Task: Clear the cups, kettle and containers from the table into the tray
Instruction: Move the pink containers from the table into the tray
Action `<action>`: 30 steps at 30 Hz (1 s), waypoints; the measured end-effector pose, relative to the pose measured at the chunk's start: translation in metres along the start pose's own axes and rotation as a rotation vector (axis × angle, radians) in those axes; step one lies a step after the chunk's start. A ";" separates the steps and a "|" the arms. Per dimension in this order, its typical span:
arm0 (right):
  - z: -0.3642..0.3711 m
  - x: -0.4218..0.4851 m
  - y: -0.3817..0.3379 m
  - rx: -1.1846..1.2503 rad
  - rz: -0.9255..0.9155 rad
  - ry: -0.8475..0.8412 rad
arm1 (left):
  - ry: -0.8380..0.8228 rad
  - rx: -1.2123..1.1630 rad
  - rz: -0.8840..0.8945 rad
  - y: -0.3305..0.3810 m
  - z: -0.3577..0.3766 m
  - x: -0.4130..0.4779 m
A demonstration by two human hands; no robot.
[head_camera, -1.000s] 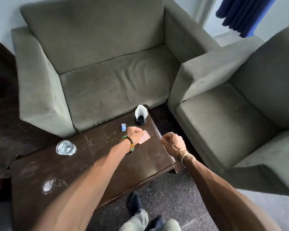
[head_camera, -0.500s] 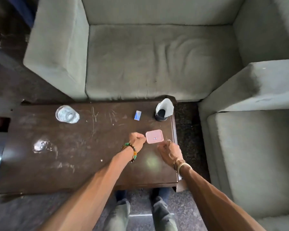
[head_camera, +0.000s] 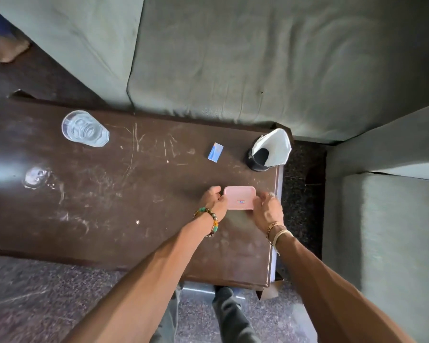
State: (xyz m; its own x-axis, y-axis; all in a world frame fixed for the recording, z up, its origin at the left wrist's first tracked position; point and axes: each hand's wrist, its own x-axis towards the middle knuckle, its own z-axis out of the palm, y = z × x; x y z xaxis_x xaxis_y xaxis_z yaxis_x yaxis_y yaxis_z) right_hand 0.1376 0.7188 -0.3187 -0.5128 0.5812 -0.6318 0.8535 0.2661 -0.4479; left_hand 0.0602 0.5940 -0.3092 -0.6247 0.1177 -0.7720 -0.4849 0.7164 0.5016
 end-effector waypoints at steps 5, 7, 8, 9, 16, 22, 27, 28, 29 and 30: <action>0.012 -0.009 0.000 0.038 0.025 0.005 | 0.010 -0.006 -0.007 -0.013 0.009 0.003; 0.009 -0.025 -0.005 0.048 0.032 -0.002 | 0.044 -0.073 -0.045 -0.018 0.006 -0.007; 0.005 -0.034 -0.009 0.039 0.022 -0.015 | 0.058 -0.117 -0.067 -0.019 0.002 -0.015; 0.003 -0.044 -0.013 0.022 0.011 -0.032 | 0.071 -0.151 -0.082 -0.022 0.000 -0.021; -0.040 -0.123 -0.094 -0.040 -0.154 -0.089 | 0.163 -0.223 -0.057 0.001 -0.084 -0.096; -0.051 -0.201 -0.189 -0.127 -0.415 -0.131 | 0.300 -0.353 0.000 0.011 -0.190 -0.169; -0.013 -0.274 -0.251 -0.194 -0.558 -0.142 | 0.420 -0.521 0.040 -0.021 -0.271 -0.212; 0.000 -0.289 -0.260 -0.214 -0.583 -0.147 | 0.442 -0.537 0.039 -0.034 -0.286 -0.221; 0.013 -0.303 -0.266 -0.234 -0.601 -0.149 | 0.461 -0.535 0.038 -0.047 -0.298 -0.228; 0.029 -0.320 -0.273 -0.255 -0.619 -0.157 | 0.480 -0.538 0.032 -0.064 -0.313 -0.236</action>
State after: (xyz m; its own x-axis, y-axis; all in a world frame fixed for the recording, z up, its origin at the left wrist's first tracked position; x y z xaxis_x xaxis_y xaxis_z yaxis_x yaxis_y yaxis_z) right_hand 0.0663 0.4381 -0.0126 -0.9038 0.1505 -0.4006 0.3842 0.6974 -0.6050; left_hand 0.0477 0.3051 -0.0371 -0.7836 -0.2712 -0.5589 -0.6190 0.2648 0.7394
